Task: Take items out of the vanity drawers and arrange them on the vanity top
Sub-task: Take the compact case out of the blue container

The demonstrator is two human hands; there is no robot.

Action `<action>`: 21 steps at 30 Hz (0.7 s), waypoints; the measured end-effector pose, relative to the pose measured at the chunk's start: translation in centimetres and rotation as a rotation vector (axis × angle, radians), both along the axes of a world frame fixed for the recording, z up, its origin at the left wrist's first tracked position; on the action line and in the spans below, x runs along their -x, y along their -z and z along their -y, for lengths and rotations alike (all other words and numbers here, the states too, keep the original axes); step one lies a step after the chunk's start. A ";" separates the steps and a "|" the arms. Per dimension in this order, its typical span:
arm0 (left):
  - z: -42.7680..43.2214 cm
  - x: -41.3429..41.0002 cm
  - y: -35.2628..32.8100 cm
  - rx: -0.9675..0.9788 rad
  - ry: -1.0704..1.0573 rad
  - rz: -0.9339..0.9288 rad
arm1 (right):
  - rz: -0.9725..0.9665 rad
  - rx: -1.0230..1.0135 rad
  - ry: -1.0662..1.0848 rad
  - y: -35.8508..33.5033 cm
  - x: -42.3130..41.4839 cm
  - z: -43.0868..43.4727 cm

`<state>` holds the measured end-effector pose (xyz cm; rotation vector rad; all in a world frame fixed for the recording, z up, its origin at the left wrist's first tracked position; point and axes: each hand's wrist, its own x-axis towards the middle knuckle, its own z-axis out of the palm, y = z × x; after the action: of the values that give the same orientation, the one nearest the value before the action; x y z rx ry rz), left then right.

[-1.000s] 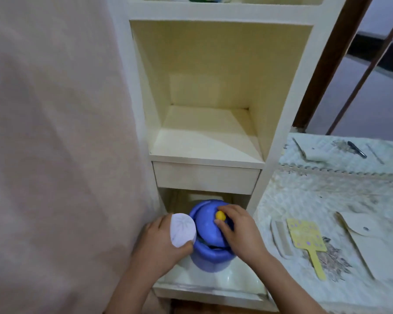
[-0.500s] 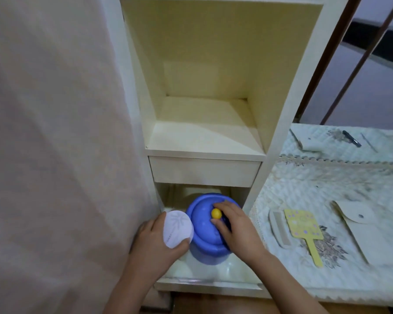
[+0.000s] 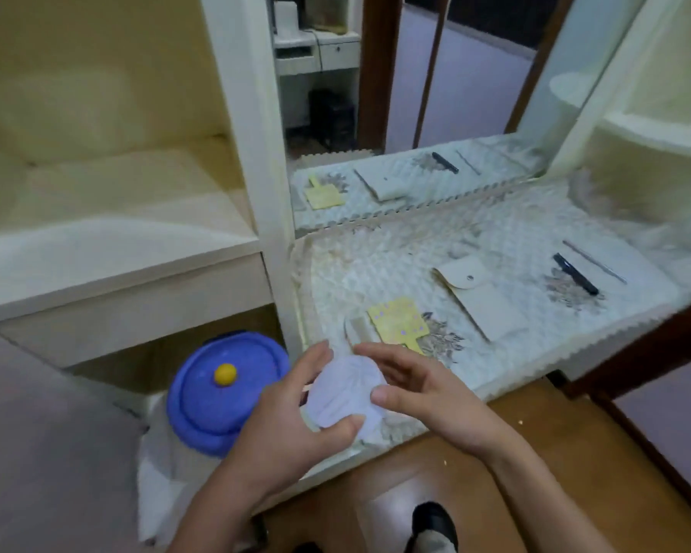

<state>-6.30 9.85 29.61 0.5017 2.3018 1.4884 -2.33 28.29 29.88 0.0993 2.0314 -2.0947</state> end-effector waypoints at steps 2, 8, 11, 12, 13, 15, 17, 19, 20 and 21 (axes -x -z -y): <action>-3.3 -0.3 0.2 -0.061 0.048 0.056 | 0.032 0.067 0.057 0.2 -1.4 -3.1; -15.6 -2.2 1.7 -0.244 0.013 0.238 | 0.022 0.053 0.352 1.5 -4.5 -13.5; -22.8 -3.4 2.2 -0.303 -0.026 0.283 | 0.008 0.017 0.468 1.7 -6.0 -19.4; -25.0 -3.8 2.4 -0.310 -0.045 0.311 | 0.003 0.013 0.502 1.7 -6.3 -21.3; -26.9 -4.1 2.5 -0.321 -0.056 0.357 | 0.000 0.016 0.533 1.8 -6.5 -23.0; -30.1 -4.6 2.7 -0.329 -0.043 0.420 | 0.003 0.024 0.574 2.1 -6.9 -26.2; -31.6 -4.9 2.9 -0.336 -0.038 0.430 | 0.004 0.037 0.580 2.5 -7.0 -27.7; -33.3 -4.8 3.2 -0.340 -0.055 0.428 | 0.027 0.068 0.546 2.9 -7.1 -29.6; -34.0 -4.7 3.2 -0.338 -0.053 0.432 | 0.039 0.090 0.526 3.1 -7.0 -30.4; -34.5 -4.4 3.2 -0.342 -0.046 0.447 | 0.055 0.104 0.509 3.4 -6.8 -31.2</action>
<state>-1.90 44.36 26.41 0.1737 1.7383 1.8127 4.51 59.46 26.51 0.7155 2.0144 -2.4420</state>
